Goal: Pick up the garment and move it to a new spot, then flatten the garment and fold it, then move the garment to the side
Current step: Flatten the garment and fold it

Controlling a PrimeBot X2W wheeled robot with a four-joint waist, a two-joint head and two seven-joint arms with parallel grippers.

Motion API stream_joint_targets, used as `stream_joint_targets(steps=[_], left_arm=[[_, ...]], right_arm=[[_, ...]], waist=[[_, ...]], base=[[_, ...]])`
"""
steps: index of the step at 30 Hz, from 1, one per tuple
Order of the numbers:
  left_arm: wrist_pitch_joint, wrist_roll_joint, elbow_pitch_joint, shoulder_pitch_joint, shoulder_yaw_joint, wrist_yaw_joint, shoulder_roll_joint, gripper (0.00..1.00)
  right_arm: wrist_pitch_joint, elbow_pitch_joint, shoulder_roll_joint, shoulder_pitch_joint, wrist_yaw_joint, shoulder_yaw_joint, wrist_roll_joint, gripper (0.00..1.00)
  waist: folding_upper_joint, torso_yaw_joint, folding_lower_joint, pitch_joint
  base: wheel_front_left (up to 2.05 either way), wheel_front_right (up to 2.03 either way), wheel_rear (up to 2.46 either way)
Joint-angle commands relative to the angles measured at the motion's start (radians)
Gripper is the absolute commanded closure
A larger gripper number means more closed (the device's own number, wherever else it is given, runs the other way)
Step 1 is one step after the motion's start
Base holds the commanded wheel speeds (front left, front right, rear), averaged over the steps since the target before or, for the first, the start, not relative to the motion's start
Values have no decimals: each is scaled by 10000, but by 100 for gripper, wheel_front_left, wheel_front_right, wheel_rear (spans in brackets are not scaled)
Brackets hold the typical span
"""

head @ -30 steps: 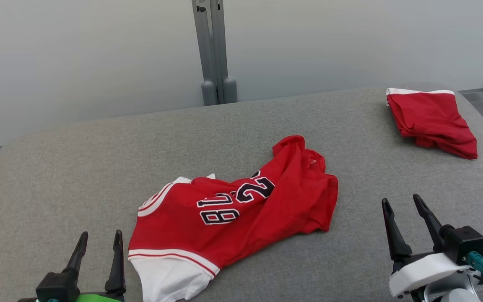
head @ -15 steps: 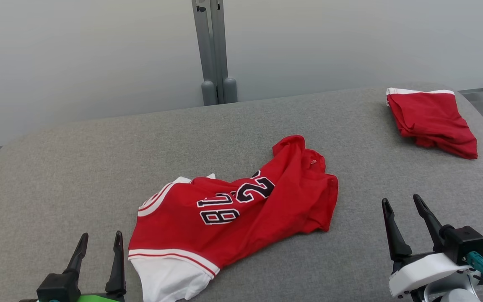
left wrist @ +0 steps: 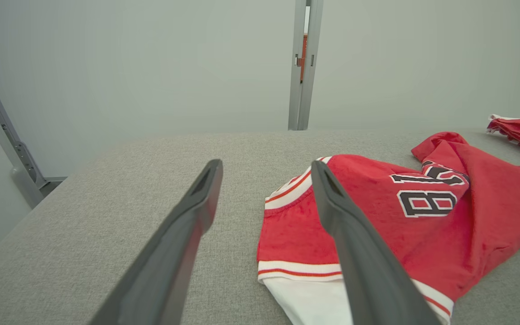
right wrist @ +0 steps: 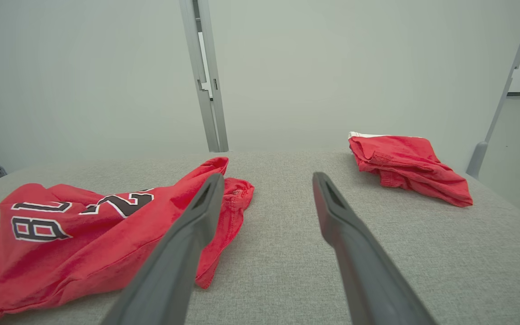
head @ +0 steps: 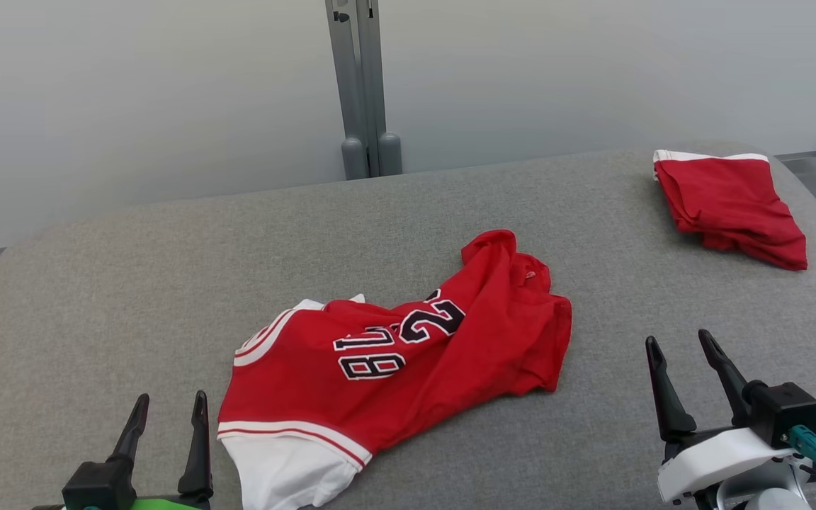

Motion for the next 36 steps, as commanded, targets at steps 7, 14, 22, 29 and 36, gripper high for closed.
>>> stream_joint_targets(steps=[7,14,22,29,36], left_arm=[[1,-80,-33,116,-16,57,103,0],[1,-117,-1,137,-35,68,104,0],[1,-169,195,215,-197,50,17,0],[14,-272,988,106,-637,-58,-146,0],[8,-438,2166,-198,-1363,-202,-303,0]], right_arm=[[-26,35,-8,58,-21,18,-5,0],[-26,67,32,62,-21,-57,43,0],[-24,208,131,-169,-21,-170,54,0],[-26,762,138,-854,-21,136,73,0],[-24,1901,-18,-1817,-21,448,32,0]], waist=[[0,24,0,-17],[0,65,0,-15],[0,235,0,68],[0,453,0,269],[0,795,0,569]], base=[[0,0,0],[0,0,0],[0,0,0],[0,0,0],[0,0,0]])
